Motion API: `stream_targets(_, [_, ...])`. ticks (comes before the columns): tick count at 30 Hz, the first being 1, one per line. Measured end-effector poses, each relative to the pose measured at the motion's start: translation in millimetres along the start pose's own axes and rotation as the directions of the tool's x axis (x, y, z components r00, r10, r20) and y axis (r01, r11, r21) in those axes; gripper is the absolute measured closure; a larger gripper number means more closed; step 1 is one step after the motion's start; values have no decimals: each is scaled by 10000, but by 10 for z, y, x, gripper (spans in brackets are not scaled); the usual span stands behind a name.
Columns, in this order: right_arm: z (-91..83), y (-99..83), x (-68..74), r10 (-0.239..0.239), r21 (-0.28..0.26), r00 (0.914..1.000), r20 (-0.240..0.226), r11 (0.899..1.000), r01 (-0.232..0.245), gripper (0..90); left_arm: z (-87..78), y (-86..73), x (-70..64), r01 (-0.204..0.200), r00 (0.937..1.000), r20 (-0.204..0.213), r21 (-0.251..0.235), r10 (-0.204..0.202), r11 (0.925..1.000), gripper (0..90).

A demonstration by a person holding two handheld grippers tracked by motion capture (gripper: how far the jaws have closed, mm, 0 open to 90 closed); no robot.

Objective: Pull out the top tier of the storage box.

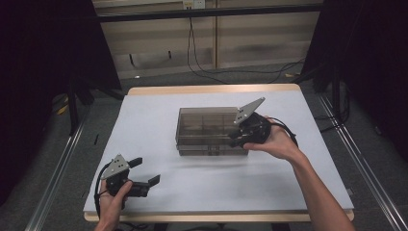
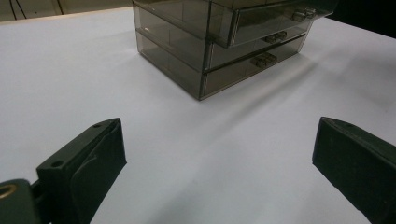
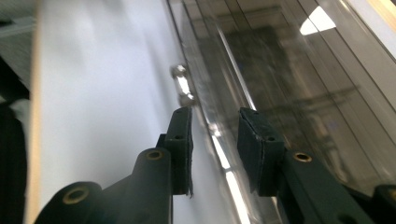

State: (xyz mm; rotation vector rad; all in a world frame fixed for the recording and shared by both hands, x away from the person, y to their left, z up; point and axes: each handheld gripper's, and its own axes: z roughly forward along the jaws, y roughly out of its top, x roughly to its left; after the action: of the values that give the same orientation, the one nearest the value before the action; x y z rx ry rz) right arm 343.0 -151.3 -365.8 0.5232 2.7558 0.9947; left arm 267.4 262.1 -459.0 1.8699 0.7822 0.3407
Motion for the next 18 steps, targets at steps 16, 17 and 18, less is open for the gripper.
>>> stream_targets(16, [272,-80,10,-569,1045,9978,-350,9927,603,732,-4,2,4,-51,10000,15,-17,51,10000,26])
stream_targets(17, [287,-85,9,-591,1041,9976,-355,9926,625,730,-5,2,4,-51,10000,16,-16,51,10000,26])
stream_targets(18, [293,-86,8,-591,1051,9976,-366,9925,626,728,-5,2,5,-47,10000,29,-19,47,10000,26])
